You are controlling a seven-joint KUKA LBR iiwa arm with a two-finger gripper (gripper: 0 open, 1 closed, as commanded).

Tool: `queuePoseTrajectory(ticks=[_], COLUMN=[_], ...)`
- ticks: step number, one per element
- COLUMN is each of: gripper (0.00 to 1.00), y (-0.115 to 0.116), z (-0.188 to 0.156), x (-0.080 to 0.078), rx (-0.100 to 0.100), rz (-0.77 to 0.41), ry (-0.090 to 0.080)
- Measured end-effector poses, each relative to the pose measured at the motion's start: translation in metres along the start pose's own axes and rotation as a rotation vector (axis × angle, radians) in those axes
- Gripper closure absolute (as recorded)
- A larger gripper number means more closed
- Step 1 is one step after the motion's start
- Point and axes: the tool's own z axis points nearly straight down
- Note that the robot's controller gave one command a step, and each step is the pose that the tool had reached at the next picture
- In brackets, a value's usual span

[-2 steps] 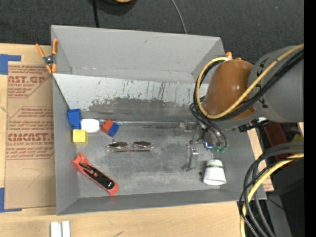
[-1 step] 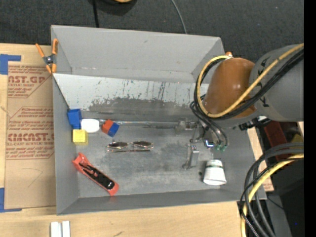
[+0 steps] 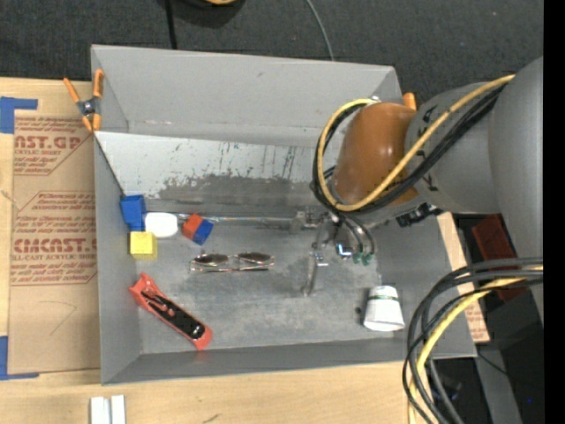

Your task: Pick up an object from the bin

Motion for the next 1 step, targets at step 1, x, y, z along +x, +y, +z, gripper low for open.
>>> queuePoseTrajectory(ticks=[1], gripper=[0.00], y=[0.0091], z=[0.0235], x=[-0.0089], rx=[-0.003], rz=[-0.020], ry=[0.007])
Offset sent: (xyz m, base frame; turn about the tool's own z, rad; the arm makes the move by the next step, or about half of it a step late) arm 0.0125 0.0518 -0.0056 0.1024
